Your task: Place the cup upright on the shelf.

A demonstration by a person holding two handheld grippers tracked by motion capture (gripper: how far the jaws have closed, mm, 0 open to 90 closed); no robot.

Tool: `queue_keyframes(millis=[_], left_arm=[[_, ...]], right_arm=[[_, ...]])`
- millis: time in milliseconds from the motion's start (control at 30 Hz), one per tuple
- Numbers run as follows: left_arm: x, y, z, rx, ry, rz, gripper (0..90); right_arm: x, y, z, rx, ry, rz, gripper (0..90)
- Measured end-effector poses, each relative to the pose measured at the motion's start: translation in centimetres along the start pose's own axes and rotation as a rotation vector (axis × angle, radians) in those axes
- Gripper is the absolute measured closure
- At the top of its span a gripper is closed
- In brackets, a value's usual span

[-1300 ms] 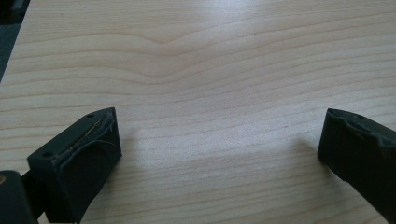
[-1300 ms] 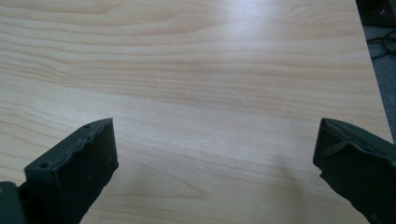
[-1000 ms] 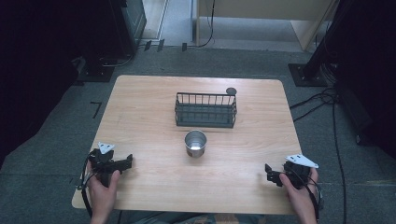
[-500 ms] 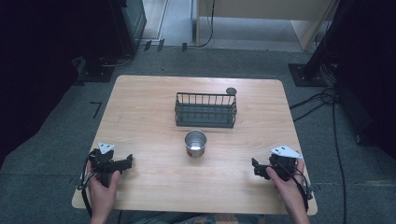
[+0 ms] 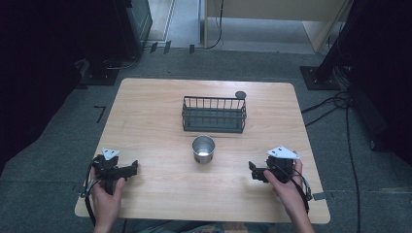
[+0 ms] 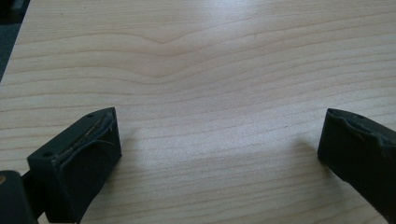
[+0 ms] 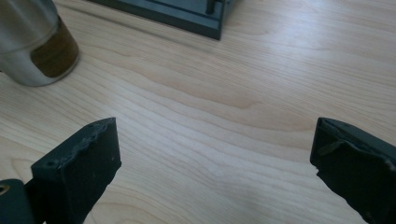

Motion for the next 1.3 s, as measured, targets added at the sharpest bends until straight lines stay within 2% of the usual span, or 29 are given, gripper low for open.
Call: queue_keyframes(millis=[233, 467, 633, 1300], left_arm=[[0.0, 0.0, 0.0, 0.003, 0.002, 0.000, 0.0], [0.0, 0.0, 0.0, 0.003, 0.003, 0.000, 0.0], [0.0, 0.0, 0.0, 0.003, 0.002, 0.000, 0.0], [0.0, 0.0, 0.0, 0.003, 0.002, 0.000, 0.0]], right_arm=[[-1.0, -2.1, 1.2, 0.031, 0.007, 0.041, 1.1], [-1.6, -3.3, 1.9, 0.044, 0.009, 0.060, 1.1], [-2.0, -4.4, 2.5, 0.071, 0.012, 0.074, 1.1], [-3.6, -8.4, 5.5, 0.105, 0.040, 0.149, 1.1]])
Point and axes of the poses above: each handheld gripper's, and its own axes: x roughly backward along the jaws, z roughly out of its top, y roughly to its right, the point moved 7 cm from there along -x, roughly forward along the jaws, and after that the axes turned 2 degrees about y, right-handed, at the moved point
